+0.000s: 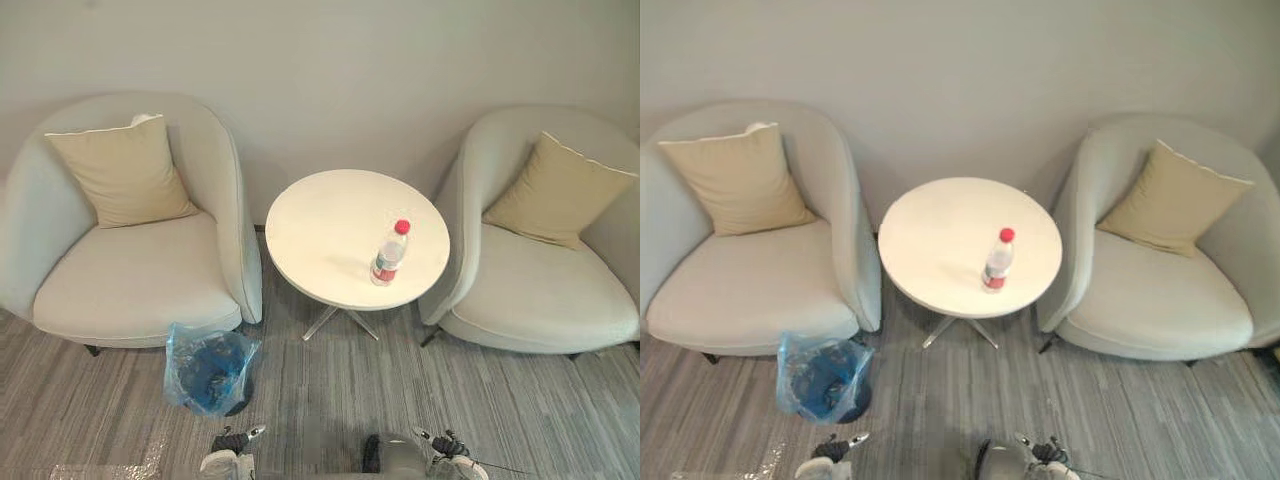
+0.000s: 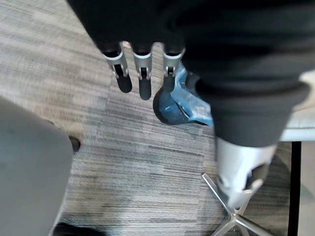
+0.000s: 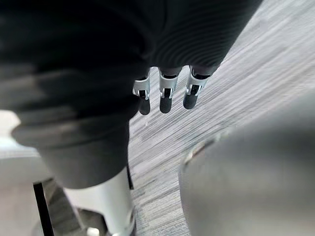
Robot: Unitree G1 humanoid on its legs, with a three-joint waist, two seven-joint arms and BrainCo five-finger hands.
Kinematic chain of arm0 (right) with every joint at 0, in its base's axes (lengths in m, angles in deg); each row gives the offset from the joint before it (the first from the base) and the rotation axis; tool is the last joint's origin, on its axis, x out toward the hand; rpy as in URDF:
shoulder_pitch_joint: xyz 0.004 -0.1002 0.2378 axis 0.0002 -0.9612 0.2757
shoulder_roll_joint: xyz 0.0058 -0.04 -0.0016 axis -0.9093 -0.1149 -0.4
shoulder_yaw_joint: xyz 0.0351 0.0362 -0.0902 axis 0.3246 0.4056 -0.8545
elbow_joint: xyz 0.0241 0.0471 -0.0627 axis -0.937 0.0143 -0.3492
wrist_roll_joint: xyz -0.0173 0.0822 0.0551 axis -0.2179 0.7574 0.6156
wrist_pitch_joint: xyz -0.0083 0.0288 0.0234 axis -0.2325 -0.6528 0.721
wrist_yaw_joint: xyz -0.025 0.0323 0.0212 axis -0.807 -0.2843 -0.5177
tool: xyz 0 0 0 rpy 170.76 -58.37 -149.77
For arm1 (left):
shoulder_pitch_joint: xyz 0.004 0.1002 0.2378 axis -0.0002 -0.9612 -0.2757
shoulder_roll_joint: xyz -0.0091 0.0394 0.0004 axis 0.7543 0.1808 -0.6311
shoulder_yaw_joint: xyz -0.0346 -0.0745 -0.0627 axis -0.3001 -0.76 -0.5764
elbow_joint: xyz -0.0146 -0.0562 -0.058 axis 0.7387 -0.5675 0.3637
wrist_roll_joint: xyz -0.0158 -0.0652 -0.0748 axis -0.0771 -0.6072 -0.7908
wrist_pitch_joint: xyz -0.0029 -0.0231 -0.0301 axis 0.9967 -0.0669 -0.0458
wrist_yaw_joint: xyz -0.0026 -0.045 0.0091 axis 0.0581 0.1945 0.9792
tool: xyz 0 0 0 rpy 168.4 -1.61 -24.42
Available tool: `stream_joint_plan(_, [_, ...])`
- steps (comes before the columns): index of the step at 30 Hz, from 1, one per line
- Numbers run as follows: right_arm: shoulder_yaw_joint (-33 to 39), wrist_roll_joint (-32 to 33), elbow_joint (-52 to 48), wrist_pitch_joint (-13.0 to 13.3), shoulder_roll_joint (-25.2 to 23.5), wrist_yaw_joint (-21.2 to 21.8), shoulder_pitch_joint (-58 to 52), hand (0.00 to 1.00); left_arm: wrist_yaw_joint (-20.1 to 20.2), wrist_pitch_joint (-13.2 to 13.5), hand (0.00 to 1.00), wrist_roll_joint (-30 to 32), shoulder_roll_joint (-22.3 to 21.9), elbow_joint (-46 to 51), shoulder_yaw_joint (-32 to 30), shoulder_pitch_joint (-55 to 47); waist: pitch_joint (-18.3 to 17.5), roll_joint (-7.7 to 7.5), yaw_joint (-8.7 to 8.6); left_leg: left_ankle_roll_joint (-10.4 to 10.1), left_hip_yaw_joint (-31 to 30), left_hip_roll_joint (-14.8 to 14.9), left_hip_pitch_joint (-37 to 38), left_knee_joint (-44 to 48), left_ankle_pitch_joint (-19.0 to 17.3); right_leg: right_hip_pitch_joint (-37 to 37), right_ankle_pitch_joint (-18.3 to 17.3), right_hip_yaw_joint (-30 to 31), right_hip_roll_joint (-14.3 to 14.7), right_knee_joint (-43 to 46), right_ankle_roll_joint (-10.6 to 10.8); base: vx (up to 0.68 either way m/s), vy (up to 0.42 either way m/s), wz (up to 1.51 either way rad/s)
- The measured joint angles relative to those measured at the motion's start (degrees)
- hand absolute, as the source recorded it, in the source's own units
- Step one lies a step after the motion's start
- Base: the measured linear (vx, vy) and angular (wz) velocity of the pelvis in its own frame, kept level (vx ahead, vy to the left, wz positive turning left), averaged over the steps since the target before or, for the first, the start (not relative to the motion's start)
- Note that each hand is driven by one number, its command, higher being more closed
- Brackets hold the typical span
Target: Gather rubbish on tea table into small bin, then transfer packed bag to large trash can.
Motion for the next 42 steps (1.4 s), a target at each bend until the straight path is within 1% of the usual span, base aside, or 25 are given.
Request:
stream_joint_plan(1, [-0.1,-0.1,0.4,0.0,0.7,0.0,0.0,0.00,0.1,0.0,0.00,0.0,-1.2,-0.2,-0.7,-0.2,-0.6,0.93,-0.01,0.0,-0.4,1.4,-0.4,0.8,0.0,0.6,-1.5,-0.5,0.6,-0.4,0.1,0.33,-0.263,0.12])
stream_joint_plan(2, [-0.2,-0.1,0.4,0.0,1.4,0.0,0.0,0.00,0.5,0.0,0.00,0.2,-2.7,0.0,-1.2,-0.5,-1.4,2.49,0.13,-0.1,-0.8,2.6,-1.7,2.6,0.0,0.8,-2.8,-1.7,1.6,-1.2,-0.6,0.38,-0.303,0.30])
stream_joint_plan(3, [-0.2,-0.1,0.4,0.0,1.7,-0.1,-0.1,0.00,0.6,0.0,0.00,0.2,-2.9,0.1,-1.2,-0.3,-1.4,3.26,-0.11,-0.2,-1.8,3.6,-3.5,6.3,0.0,2.2,-3.6,-3.1,2.2,-2.2,-1.2,0.31,-0.258,0.35])
stream_joint_plan(4, [-0.1,0.0,0.4,0.0,1.7,-0.3,-0.2,0.00,0.6,-0.2,0.00,0.2,-2.9,0.1,-1.2,-0.1,-1.3,3.47,-0.32,-0.2,-2.6,4.2,-4.7,9.1,0.1,3.2,-3.8,-3.7,2.6,-3.1,-1.4,0.28,-0.264,0.49])
stream_joint_plan(5, [-0.2,0.1,0.3,0.1,1.7,-0.3,-0.6,0.00,0.6,-0.2,0.00,0.2,-2.8,0.5,-1.2,0.0,-1.2,3.35,-0.39,-1.7,-3.0,5.3,-7.8,16.9,1.0,5.9,-4.3,-4.5,3.4,-5.2,-2.0,0.26,-0.239,0.42])
stream_joint_plan(6, [-0.6,0.5,0.5,0.0,1.7,-0.5,-0.9,0.00,0.6,-0.1,0.00,0.2,-2.6,1.5,-1.2,-0.2,-0.9,2.88,0.11,-3.6,-2.5,6.4,-11.1,24.9,1.7,8.6,-4.5,-5.1,3.6,-7.0,-2.4,0.25,-0.209,0.30])
stream_joint_plan(8, [-1.0,1.7,0.5,0.0,1.6,-0.9,-1.1,0.00,0.6,0.0,0.00,0.2,-2.4,2.6,-1.0,-0.7,-0.9,2.71,0.69,-4.1,-0.7,7.3,-14.4,29.5,0.3,11.4,-4.6,-5.7,3.9,-9.2,-2.7,0.20,-0.116,-0.02])
stream_joint_plan(9, [-1.0,1.7,0.5,0.1,1.6,-1.0,-1.1,0.00,0.5,0.0,0.00,0.1,-2.2,2.7,-0.5,-0.7,-0.9,2.71,0.67,-3.9,0.9,7.2,-16.3,28.3,-0.9,12.6,-4.6,-5.7,3.8,-10.4,-2.7,0.20,-0.051,-0.10])
stream_joint_plan(10, [-1.1,1.7,0.5,0.1,1.5,-1.1,-1.1,0.00,0.5,0.1,0.00,0.1,-2.1,2.8,-0.4,-0.7,-0.9,2.64,0.71,-3.7,1.2,6.7,-16.8,26.5,-1.1,12.9,-4.6,-5.5,3.7,-10.8,-2.7,0.19,0.016,-0.13])
stream_joint_plan(11, [-1.1,2.0,0.4,0.1,1.5,-1.4,-1.1,0.00,0.5,0.1,0.00,0.0,-2.0,2.8,-0.4,-0.6,-0.9,2.58,0.69,-3.2,1.3,5.7,-18.2,21.4,-1.3,13.5,-4.5,-5.0,3.5,-11.5,-2.4,0.20,0.081,-0.21])
stream_joint_plan(12, [-1.3,2.3,0.4,0.1,1.5,-1.5,-1.1,0.00,0.5,0.1,0.00,0.1,-2.0,2.7,-0.4,-0.5,-0.9,2.51,0.70,-2.9,0.4,4.4,-18.3,15.0,-0.4,13.9,-4.6,-4.4,3.1,-11.7,-1.8,0.16,0.107,-0.25])
stream_joint_plan(13, [-1.5,2.3,0.4,0.1,1.5,-1.5,-1.1,0.00,0.4,0.1,0.00,0.1,-2.0,2.6,-0.4,-0.5,-0.9,2.55,0.69,-2.8,-0.4,3.8,-18.3,11.0,1.4,14.0,-4.8,-4.0,3.1,-11.7,-1.3,0.16,0.147,-0.35])
stream_joint_plan(14, [-1.7,2.3,0.5,0.0,1.4,-1.6,-1.2,0.00,0.5,0.1,0.00,0.1,-1.5,2.3,-0.3,-0.4,-1.2,1.62,0.75,-1.8,-1.0,2.6,-17.5,8.3,4.3,14.0,-5.1,-2.2,2.8,-11.4,-0.1,0.17,0.138,-0.27])
stream_joint_plan(15, [-2.2,2.2,0.3,0.2,0.9,-1.7,-1.3,0.00,0.4,0.0,0.00,0.4,-0.7,2.0,0.1,-0.4,-1.9,1.23,0.64,-1.4,-0.2,1.7,-16.2,6.9,4.5,14.4,-5.0,-1.4,2.5,-12.4,0.8,0.17,0.140,-0.37])
stream_joint_plan(17, [-2.4,2.2,0.2,0.2,0.4,-1.9,-1.8,0.00,0.5,-0.1,0.00,1.0,0.0,1.5,0.3,0.0,-2.6,-0.03,0.89,-1.2,1.9,1.1,-15.7,6.4,4.4,14.7,-4.4,0.1,1.8,-13.6,1.6,0.14,0.142,-0.35])
stream_joint_plan(19, [-3.4,2.0,-0.2,0.4,0.1,-2.0,-2.0,0.00,0.5,-0.1,0.00,1.3,0.5,0.7,0.9,0.1,-2.8,-0.40,0.88,-1.1,2.4,0.0,-14.8,5.9,4.4,15.9,-3.6,1.1,1.1,-16.0,2.3,0.14,0.156,-0.28])
stream_joint_plan(22, [-5.0,1.5,-3.5,0.7,-0.1,-2.2,-2.9,0.00,0.6,-0.1,0.00,2.4,0.8,-0.1,3.1,0.4,-3.0,-0.17,0.94,-0.8,3.4,-0.8,-12.9,4.2,4.6,17.4,-3.0,2.5,0.6,-18.2,3.0,0.09,0.093,-0.25])
stream_joint_plan(25, [-7.1,0.9,-7.5,0.8,-0.1,-2.6,-3.6,0.00,0.5,-0.1,0.00,2.9,1.1,-0.2,5.0,0.5,-3.0,-0.06,0.84,-0.7,3.3,-1.2,-12.3,3.7,4.7,17.7,-2.8,3.3,0.7,-19.1,3.0,0.06,0.025,-0.18])
stream_joint_plan(27, [-9.4,-1.4,-14.9,1.3,0.4,-3.3,-5.7,0.00,0.5,-0.1,0.00,3.5,1.6,-0.2,7.4,0.6,-3.1,-0.05,0.73,0.0,3.0,-1.3,-12.2,3.4,5.1,17.6,-2.8,3.8,0.9,-19.3,2.9,0.03,-0.008,-0.13])
stream_joint_plan(28, [-9.8,-2.1,-16.5,1.4,0.6,-3.4,-6.1,0.00,0.5,-0.1,0.00,3.5,1.7,-0.2,7.7,0.6,-3.1,-0.02,0.68,0.2,2.8,-1.3,-12.2,3.3,5.3,17.6,-2.8,3.8,0.9,-19.3,2.9,0.02,-0.032,-0.04])
stream_joint_plan(29, [-10.7,-3.2,-21.4,2.0,1.2,-3.7,-7.6,0.00,0.5,0.1,0.00,3.9,1.9,-0.2,8.8,0.6,-3.1,0.03,0.40,0.5,1.5,-1.3,-12.0,2.6,5.5,17.6,-2.7,3.8,1.1,-19.4,2.8,0.00,0.000,0.00])
stream_joint_plan(33, [-12.0,-5.8,-30.0,3.0,2.4,-3.7,-10.1,0.00,0.5,0.2,0.00,5.2,2.0,-0.2,10.2,0.6,-3.2,0.10,0.17,0.7,0.2,-1.1,-12.1,2.2,5.6,17.7,-2.0,4.0,1.5,-20.4,2.3,0.00,-0.016,-0.02])
stream_joint_plan(35, [-12.8,-7.5,-33.3,3.1,2.7,-3.7,-10.9,0.00,0.6,0.3,0.00,5.7,2.2,-0.2,11.0,0.5,-3.2,0.12,0.15,1.2,0.2,-1.2,-12.0,1.7,5.9,17.6,-1.5,4.3,1.5,-21.0,2.4,-0.03,0.003,-0.10])
stream_joint_plan(39, [-14.5,-9.9,-37.4,4.0,2.7,-3.3,-11.8,0.00,0.8,0.4,0.00,6.4,2.4,-0.2,12.2,0.5,-3.2,0.22,0.04,1.2,-0.1,-1.2,-12.3,1.7,5.9,17.7,0.1,5.0,1.6,-22.6,2.6,-0.06,0.014,-0.08])
stream_joint_plan(42, [-15.5,-11.6,-40.0,4.7,2.7,-2.8,-12.4,0.00,1.2,1.1,0.00,6.8,2.9,-0.1,14.0,0.5,-3.3,0.38,-0.03,1.2,-1.9,-1.4,-12.8,1.4,5.9,17.6,1.2,4.8,1.7,-23.5,2.7,-0.08,0.008,0.06])
